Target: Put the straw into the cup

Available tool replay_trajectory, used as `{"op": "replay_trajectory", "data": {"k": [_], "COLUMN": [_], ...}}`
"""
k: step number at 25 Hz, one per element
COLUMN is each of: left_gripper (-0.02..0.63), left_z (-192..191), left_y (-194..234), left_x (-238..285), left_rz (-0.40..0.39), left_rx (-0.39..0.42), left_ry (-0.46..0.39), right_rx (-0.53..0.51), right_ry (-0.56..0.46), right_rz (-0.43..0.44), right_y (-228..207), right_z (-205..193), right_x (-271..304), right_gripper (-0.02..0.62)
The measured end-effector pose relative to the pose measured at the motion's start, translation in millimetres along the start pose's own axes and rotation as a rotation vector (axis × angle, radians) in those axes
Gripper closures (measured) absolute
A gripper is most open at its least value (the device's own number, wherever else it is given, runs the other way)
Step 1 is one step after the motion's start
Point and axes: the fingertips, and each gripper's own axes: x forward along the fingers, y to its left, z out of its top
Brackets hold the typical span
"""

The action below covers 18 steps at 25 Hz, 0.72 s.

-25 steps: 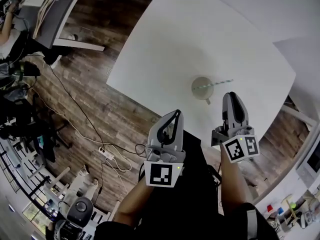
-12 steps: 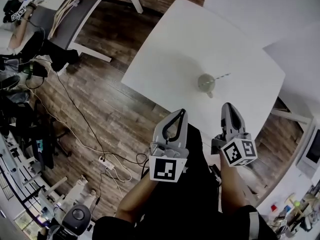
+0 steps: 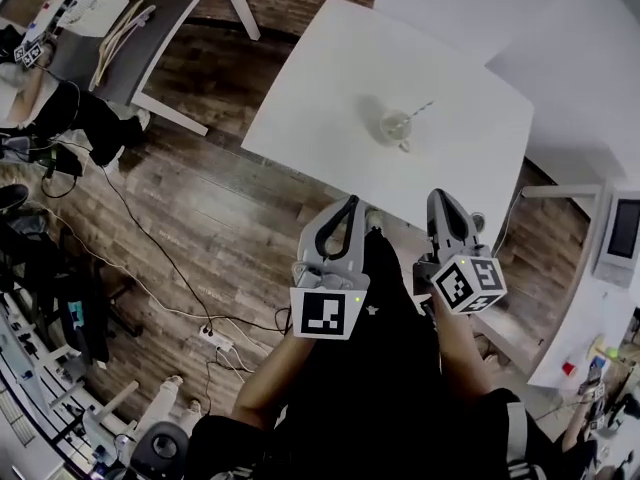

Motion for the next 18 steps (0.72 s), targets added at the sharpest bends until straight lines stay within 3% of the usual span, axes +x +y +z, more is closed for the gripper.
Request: {"op": "replay_trajectory", "data": {"k": [11, 18], "left_gripper": [0.603, 0.603], "left_z": [15.1, 18.3], "left_y": [-19.6, -37.6], "left_x": [-58.9, -77.9], "left_rz": [-0.127, -0.128], "left_rx": [0.036, 0.024], "left_ry": [-0.012, -0.008], "right_rx": [0.005, -0.020], "right_ry": [-0.048, -0.050], "right_rz": [-0.038, -0.018], "right_y": [55.8, 63.0], "right_z": [-5.1, -7.1], "right_x": [-67.6, -88.9], "right_gripper": [0.589, 0.589]}}
